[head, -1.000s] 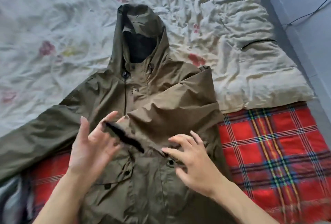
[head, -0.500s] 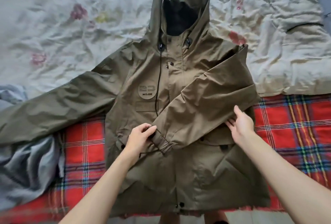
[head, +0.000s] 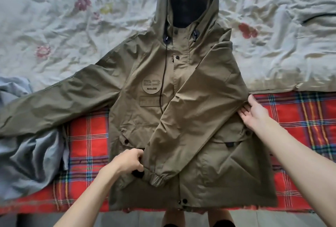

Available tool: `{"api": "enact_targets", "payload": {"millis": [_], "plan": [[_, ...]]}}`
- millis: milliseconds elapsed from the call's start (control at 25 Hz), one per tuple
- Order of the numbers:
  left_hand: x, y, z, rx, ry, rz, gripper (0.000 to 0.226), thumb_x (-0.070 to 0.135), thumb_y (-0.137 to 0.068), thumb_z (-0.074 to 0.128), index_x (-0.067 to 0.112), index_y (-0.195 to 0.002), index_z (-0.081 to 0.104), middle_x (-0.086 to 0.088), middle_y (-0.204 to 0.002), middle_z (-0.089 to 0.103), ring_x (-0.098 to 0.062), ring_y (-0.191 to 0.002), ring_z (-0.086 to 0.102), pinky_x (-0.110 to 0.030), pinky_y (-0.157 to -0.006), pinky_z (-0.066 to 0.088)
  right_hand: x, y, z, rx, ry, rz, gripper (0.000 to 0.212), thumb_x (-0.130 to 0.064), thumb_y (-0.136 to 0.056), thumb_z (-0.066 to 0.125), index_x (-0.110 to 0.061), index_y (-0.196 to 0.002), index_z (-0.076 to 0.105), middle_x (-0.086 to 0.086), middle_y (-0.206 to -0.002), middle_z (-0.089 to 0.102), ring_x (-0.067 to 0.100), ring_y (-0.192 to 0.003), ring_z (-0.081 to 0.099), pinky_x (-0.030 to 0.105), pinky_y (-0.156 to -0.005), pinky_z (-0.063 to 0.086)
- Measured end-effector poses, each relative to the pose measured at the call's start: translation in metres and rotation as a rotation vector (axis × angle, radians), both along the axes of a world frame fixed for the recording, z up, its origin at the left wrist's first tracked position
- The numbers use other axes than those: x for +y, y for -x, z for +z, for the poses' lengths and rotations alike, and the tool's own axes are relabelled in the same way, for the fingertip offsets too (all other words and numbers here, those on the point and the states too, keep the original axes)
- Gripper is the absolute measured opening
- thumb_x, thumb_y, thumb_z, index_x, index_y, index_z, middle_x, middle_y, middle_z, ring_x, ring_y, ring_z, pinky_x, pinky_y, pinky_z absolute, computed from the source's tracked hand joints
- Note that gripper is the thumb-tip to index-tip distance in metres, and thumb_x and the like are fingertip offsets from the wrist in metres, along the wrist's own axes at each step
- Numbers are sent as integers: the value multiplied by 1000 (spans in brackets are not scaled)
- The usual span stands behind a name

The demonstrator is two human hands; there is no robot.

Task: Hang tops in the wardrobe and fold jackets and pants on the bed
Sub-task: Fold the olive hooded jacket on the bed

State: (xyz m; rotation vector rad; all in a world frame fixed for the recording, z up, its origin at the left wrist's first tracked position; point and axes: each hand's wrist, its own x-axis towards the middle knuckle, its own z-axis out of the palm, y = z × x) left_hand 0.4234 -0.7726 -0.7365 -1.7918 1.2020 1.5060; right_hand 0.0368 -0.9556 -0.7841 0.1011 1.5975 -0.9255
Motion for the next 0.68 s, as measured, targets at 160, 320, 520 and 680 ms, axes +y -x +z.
{"api": "enact_targets", "payload": {"millis": [160,320,520,680], "plan": [[-81,32,18,-155,202,-135,34,54,-82,63,33,-109,65,5,-114,70,-20,-110,63,-33,-88,48,3,4,5,24,4,66,13,-31,-103,50,-21,-99,58,0,-97,65,14,-91,64,34,-93,49],[-211,119,29,133,666,365,39,45,-91,63,19,-120,62,5,-110,68,-15,-107,62,-31,-96,46,4,13,-1,28,20,71,14,-30,-100,57,-17,-103,60,3,-95,67,17,-87,65,30,-75,53],[-349,220,15,-70,675,85,69,76,-83,50,16,-115,61,-4,-115,65,-29,-107,60,-37,-84,44,6,17,-8,-18,-2,99,13,-16,-90,71,-9,-89,60,11,-102,71,20,-87,71,30,-71,58],[-404,267,-9,-223,722,-6,48,53,-94,54,11,-116,63,-11,-125,62,-35,-113,59,-35,-81,40,4,27,-24,-55,-10,57,19,-17,-91,70,-4,-99,59,14,-104,72,22,-89,72,29,-70,60]]}}
